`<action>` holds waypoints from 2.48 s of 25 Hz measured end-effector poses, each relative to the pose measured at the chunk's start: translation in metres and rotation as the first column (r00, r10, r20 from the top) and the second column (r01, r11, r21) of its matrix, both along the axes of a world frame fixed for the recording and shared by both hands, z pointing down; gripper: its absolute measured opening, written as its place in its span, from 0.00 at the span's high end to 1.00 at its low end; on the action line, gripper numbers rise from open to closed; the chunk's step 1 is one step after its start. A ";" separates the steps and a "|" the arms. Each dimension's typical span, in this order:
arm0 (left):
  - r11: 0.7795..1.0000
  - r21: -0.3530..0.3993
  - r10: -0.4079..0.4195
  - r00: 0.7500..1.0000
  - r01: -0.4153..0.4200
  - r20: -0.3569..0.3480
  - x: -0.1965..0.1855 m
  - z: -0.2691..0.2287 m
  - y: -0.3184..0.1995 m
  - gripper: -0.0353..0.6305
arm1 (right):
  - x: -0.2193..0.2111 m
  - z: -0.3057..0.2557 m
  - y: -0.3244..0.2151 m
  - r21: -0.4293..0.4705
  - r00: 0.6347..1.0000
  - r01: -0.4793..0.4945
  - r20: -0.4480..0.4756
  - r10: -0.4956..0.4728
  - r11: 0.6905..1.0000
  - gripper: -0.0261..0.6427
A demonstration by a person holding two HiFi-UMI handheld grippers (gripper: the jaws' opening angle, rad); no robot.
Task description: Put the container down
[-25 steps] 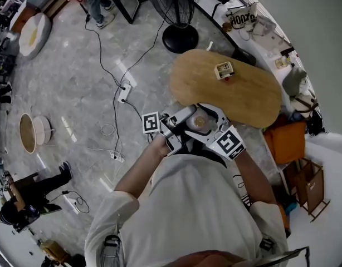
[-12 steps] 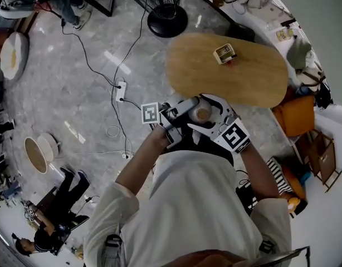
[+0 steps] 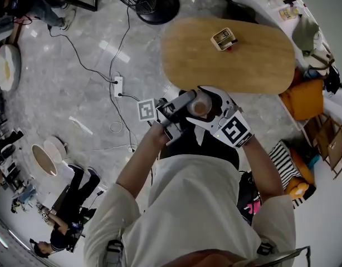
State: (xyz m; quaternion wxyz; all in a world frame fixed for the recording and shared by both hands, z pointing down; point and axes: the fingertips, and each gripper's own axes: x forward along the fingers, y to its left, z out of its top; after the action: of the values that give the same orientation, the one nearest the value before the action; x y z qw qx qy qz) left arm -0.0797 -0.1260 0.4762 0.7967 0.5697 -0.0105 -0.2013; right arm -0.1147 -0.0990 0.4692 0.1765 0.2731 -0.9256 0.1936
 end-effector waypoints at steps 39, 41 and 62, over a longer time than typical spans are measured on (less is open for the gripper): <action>0.942 -0.121 -0.278 0.929 0.314 0.243 0.028 0.372 -0.072 0.49 | 0.084 0.380 -0.092 -0.269 0.987 0.049 0.159 -0.006 0.962 0.37; 0.943 -0.124 -0.270 0.929 0.308 0.255 0.023 0.385 -0.070 0.49 | 0.082 0.397 -0.095 -0.282 0.988 0.039 0.157 0.006 0.959 0.37; 0.928 -0.133 -0.300 0.909 0.348 0.289 -0.002 0.440 -0.063 0.49 | 0.102 0.496 -0.089 -0.297 0.998 -0.057 -0.029 0.051 0.953 0.37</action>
State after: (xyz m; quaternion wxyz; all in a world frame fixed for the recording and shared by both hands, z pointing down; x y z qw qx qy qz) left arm -0.0815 -0.1886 0.9159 0.7919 0.5067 -0.2292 -0.2520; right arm -0.0123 -0.1879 0.9655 0.2198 0.2704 -0.8763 0.3327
